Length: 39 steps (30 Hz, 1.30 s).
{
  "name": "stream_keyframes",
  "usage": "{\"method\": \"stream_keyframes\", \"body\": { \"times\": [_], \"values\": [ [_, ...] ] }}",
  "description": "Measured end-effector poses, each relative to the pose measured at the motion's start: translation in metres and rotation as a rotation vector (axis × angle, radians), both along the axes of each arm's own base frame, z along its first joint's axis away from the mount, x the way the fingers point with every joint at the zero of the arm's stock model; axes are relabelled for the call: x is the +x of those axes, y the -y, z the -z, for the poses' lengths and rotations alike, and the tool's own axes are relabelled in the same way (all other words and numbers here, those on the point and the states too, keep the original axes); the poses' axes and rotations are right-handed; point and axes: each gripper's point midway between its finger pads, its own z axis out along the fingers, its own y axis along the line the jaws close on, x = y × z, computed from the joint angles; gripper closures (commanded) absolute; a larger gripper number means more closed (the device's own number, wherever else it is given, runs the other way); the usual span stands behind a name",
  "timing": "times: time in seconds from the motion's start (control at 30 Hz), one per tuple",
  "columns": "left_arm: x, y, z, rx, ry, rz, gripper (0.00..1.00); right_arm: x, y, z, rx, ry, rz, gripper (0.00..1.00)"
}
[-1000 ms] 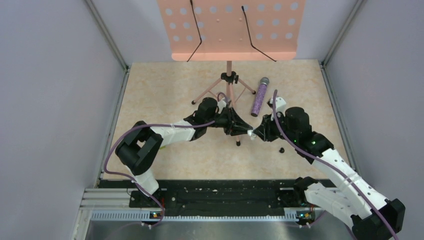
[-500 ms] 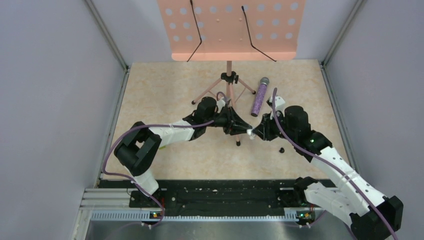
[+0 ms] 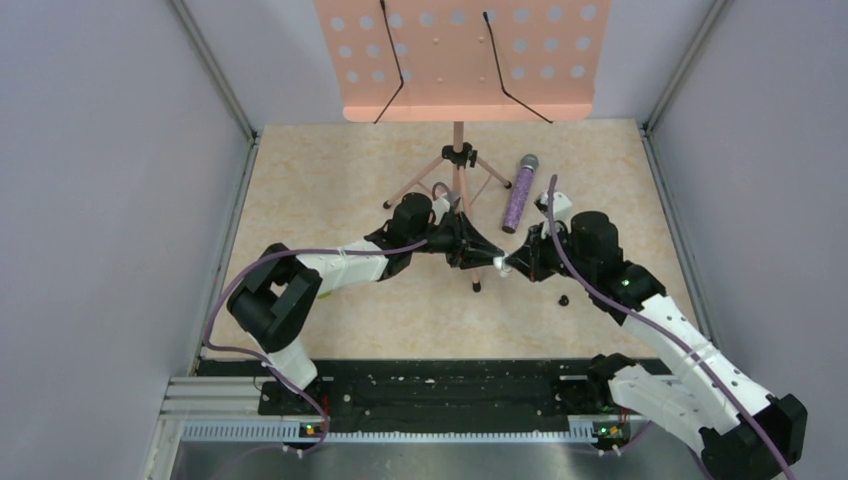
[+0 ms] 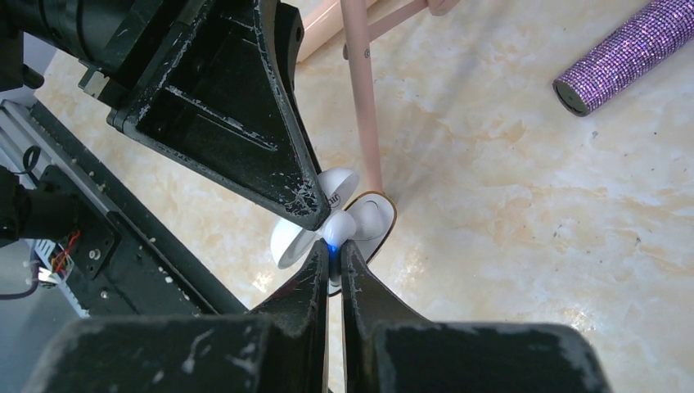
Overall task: Insert the wireless bluetooth earbuds into the charging case
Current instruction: Insert the left earbud into the left side groove of the charging case.
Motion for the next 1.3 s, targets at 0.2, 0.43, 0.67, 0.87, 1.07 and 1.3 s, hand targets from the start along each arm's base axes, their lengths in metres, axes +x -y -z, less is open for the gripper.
{"method": "stream_keyframes", "body": {
  "times": [0.2, 0.43, 0.67, 0.87, 1.07, 1.3],
  "values": [
    [-0.001, 0.001, -0.005, -0.017, 0.008, 0.003, 1.0, -0.003, 0.002, -0.005, 0.017, 0.016, 0.014, 1.0],
    [-0.001, 0.002, -0.014, -0.052, -0.025, 0.003, 1.0, -0.014, 0.012, -0.02, 0.088, 0.144, 0.042, 1.0],
    [-0.001, 0.002, -0.016, -0.06, -0.031, 0.003, 1.0, -0.017, 0.015, -0.039, 0.195, 0.306, 0.057, 1.0],
    [-0.001, 0.002, -0.017, -0.062, -0.036, 0.002, 1.0, -0.014, 0.009, -0.035, 0.254, 0.339, 0.051, 1.0],
    [-0.001, 0.002, -0.018, -0.065, -0.05, 0.003, 1.0, -0.013, 0.005, -0.041, 0.291, 0.382, 0.038, 1.0],
    [0.0, 0.003, -0.025, -0.092, -0.069, -0.004, 1.0, -0.012, 0.003, -0.039, 0.303, 0.399, 0.032, 1.0]
  ]
}}
